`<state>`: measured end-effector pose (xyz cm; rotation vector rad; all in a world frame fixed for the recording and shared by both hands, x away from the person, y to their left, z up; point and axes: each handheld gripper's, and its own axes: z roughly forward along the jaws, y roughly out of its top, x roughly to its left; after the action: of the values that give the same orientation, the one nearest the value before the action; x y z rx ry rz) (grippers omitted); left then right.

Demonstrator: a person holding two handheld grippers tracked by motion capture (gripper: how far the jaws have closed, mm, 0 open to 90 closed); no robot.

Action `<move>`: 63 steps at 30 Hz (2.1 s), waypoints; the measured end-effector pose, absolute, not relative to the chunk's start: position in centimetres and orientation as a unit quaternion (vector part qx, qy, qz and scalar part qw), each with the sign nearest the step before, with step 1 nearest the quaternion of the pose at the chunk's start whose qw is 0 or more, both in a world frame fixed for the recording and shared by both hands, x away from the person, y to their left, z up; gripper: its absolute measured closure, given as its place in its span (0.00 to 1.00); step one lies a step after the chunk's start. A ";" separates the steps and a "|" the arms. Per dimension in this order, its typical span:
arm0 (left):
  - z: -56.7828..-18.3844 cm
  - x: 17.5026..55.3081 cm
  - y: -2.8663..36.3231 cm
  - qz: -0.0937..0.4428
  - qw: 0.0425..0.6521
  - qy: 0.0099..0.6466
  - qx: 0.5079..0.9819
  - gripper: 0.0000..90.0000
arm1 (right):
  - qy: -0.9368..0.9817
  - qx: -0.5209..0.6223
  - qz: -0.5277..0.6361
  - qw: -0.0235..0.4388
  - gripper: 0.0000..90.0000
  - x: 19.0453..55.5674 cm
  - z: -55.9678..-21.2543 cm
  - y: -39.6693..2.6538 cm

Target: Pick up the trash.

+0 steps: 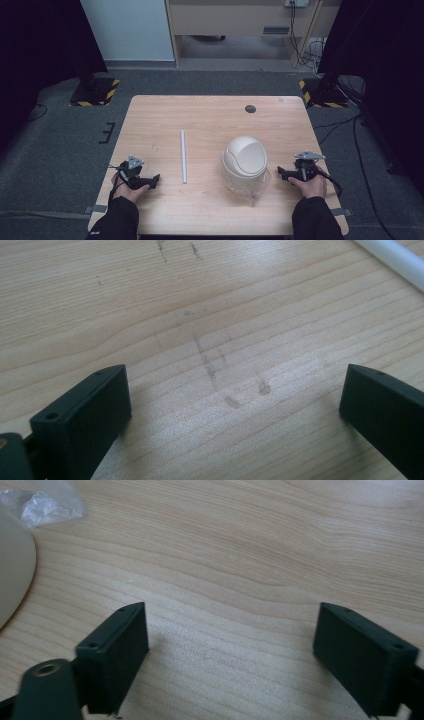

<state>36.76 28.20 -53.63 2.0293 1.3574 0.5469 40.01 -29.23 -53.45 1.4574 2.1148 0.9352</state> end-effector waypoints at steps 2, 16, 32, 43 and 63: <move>-53.6 36.8 28.2 0.207 0.314 0.515 0.770 0.00 | 0.757 0.524 0.336 0.200 0.20 40.0 -53.4 -29.3; -53.4 36.9 28.4 0.202 0.313 0.516 0.771 0.02 | 0.738 0.519 0.377 0.207 0.22 39.8 -51.3 -29.7; -53.4 36.8 28.2 0.200 0.307 0.514 0.776 0.02 | 0.701 0.511 0.441 0.231 0.20 38.8 -47.8 -30.1; -53.3 36.9 28.2 0.197 0.305 0.514 0.777 0.02 | 0.667 0.496 0.494 0.257 0.19 37.9 -43.7 -30.3; -53.3 36.9 28.0 0.196 0.304 0.510 0.781 0.02 | 0.678 0.419 0.548 0.254 0.16 36.2 -39.3 -26.2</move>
<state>36.92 28.04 -53.30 2.0677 1.3503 0.5181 36.24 -26.17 -39.33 1.1380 1.8407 1.4892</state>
